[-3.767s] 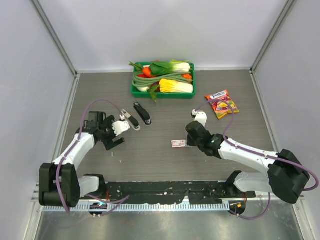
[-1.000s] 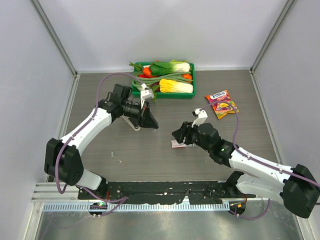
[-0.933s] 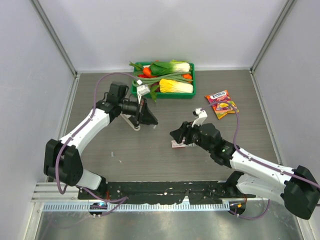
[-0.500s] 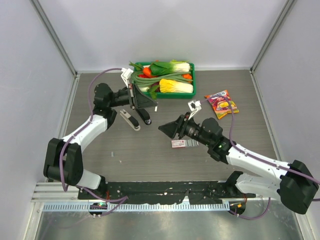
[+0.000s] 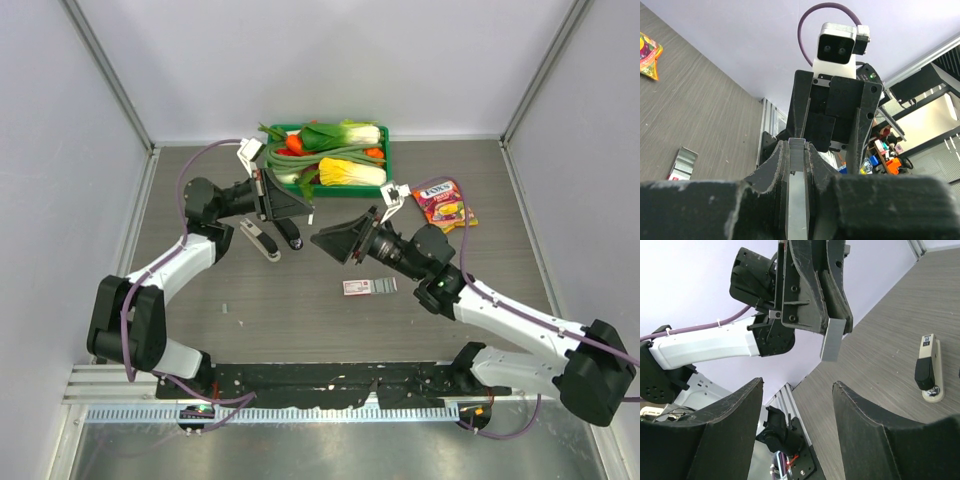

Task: Unload the staples from the stapler

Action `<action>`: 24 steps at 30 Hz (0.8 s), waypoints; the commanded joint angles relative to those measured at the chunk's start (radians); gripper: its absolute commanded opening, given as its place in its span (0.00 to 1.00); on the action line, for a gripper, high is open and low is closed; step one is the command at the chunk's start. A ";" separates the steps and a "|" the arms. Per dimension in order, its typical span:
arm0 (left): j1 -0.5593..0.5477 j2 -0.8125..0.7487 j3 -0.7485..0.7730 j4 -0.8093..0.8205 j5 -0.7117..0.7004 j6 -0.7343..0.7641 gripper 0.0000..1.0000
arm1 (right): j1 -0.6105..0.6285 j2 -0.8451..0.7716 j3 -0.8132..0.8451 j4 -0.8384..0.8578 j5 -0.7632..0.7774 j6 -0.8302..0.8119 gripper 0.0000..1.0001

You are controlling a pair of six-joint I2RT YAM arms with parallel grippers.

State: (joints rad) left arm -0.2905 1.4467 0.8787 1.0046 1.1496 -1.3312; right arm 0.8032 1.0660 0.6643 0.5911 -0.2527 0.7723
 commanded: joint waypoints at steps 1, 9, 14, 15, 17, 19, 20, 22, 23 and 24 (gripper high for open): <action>-0.001 -0.035 -0.004 0.066 0.015 -0.019 0.10 | -0.004 0.031 0.060 0.067 -0.022 0.012 0.62; -0.002 -0.045 -0.011 0.072 0.022 -0.025 0.10 | -0.027 0.080 0.095 0.098 -0.049 0.035 0.59; -0.002 -0.046 -0.014 0.074 0.027 -0.026 0.10 | -0.036 0.088 0.090 0.111 -0.046 0.041 0.56; -0.001 -0.048 -0.014 0.074 0.027 -0.026 0.10 | -0.038 0.089 0.089 0.115 -0.046 0.042 0.56; -0.002 -0.048 -0.017 0.074 0.025 -0.025 0.10 | -0.041 0.094 0.086 0.121 -0.048 0.045 0.54; -0.001 -0.048 -0.017 0.074 0.027 -0.028 0.11 | -0.041 0.103 0.084 0.130 -0.043 0.051 0.53; -0.001 -0.046 -0.018 0.074 0.029 -0.026 0.11 | -0.042 0.106 0.084 0.141 -0.043 0.054 0.53; -0.001 -0.046 -0.018 0.074 0.029 -0.026 0.10 | -0.044 0.117 0.087 0.147 -0.049 0.061 0.52; -0.002 -0.048 -0.018 0.074 0.030 -0.026 0.10 | -0.044 0.120 0.089 0.150 -0.049 0.061 0.51; -0.001 -0.049 -0.018 0.074 0.030 -0.026 0.10 | -0.044 0.124 0.093 0.153 -0.051 0.062 0.51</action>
State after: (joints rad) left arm -0.2905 1.4330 0.8627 1.0283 1.1648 -1.3548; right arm 0.7635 1.1790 0.7143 0.6708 -0.2909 0.8211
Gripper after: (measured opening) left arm 0.161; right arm 0.518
